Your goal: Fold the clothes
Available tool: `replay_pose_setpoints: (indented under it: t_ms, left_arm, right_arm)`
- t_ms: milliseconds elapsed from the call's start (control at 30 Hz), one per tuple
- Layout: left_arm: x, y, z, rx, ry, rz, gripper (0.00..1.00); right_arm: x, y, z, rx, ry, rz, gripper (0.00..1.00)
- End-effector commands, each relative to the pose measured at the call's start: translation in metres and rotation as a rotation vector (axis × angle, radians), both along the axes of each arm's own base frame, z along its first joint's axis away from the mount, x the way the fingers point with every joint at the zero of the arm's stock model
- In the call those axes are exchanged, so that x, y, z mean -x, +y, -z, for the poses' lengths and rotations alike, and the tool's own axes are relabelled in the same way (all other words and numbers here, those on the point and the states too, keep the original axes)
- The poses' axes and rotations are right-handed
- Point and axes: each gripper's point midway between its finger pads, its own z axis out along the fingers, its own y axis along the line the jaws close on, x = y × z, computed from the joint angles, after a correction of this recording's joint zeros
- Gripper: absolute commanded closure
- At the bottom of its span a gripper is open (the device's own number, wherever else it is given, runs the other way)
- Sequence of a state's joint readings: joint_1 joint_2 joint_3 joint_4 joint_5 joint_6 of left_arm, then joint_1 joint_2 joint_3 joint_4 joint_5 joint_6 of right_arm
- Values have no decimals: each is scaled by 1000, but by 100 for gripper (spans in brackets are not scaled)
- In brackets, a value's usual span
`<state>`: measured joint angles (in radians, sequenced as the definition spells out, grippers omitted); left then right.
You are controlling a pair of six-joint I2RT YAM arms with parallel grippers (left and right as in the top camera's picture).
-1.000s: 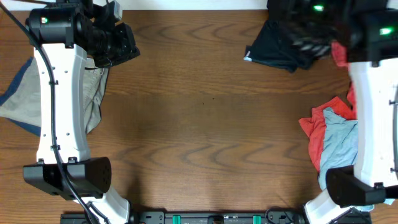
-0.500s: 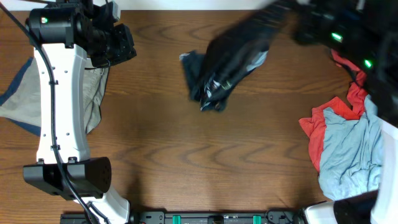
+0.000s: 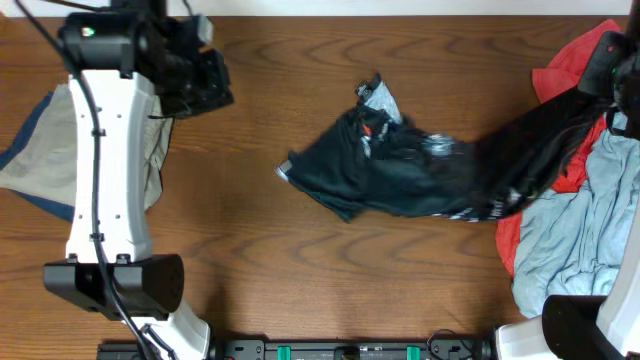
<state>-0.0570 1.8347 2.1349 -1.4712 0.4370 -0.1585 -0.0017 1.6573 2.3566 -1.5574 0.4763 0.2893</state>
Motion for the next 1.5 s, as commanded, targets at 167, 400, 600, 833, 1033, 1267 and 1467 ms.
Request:
replay_pose_setpoints:
  t_ms: [167, 400, 600, 833, 1033, 1267, 1467]
  left_arm:
    - [25, -54, 23, -2, 73, 151, 66]
    - [35, -98, 77, 0, 142, 199, 44]
    - [41, -146, 126, 7, 93, 315, 34]
    - [36, -197, 167, 58, 28, 416, 33]
    - [29, -238, 195, 167, 25, 470, 33]
    - [20, -265, 219, 261, 29, 474, 33]
    - [15, -270, 232, 271, 36, 450, 34]
  right_arm:
    - [-3, -4, 30, -6, 98, 23, 99]
    - [-3, -4, 35, -6, 115, 24, 99]
    - [-5, 1, 37, -30, 115, 5, 99]
    - [-2, 1, 39, -30, 130, 6, 99]
    - [-2, 3, 40, -42, 134, -3, 99]
    - [-2, 3, 40, -42, 134, -3, 99]
    - [-2, 3, 40, -42, 135, -3, 99]
